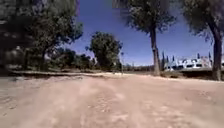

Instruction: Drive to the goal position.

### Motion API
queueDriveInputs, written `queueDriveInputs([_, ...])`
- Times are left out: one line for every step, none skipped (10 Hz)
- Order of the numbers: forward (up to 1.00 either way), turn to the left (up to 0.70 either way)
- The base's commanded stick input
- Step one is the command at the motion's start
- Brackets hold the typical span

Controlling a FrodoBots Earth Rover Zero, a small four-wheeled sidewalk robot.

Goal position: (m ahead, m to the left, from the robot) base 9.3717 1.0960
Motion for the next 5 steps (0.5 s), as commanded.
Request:
queueDriveInputs([0.85, 0.00])
queueDriveInputs([0.85, 0.00])
queueDriveInputs([0.85, 0.00])
queueDriveInputs([0.85, 0.00])
queueDriveInputs([0.85, 0.00])
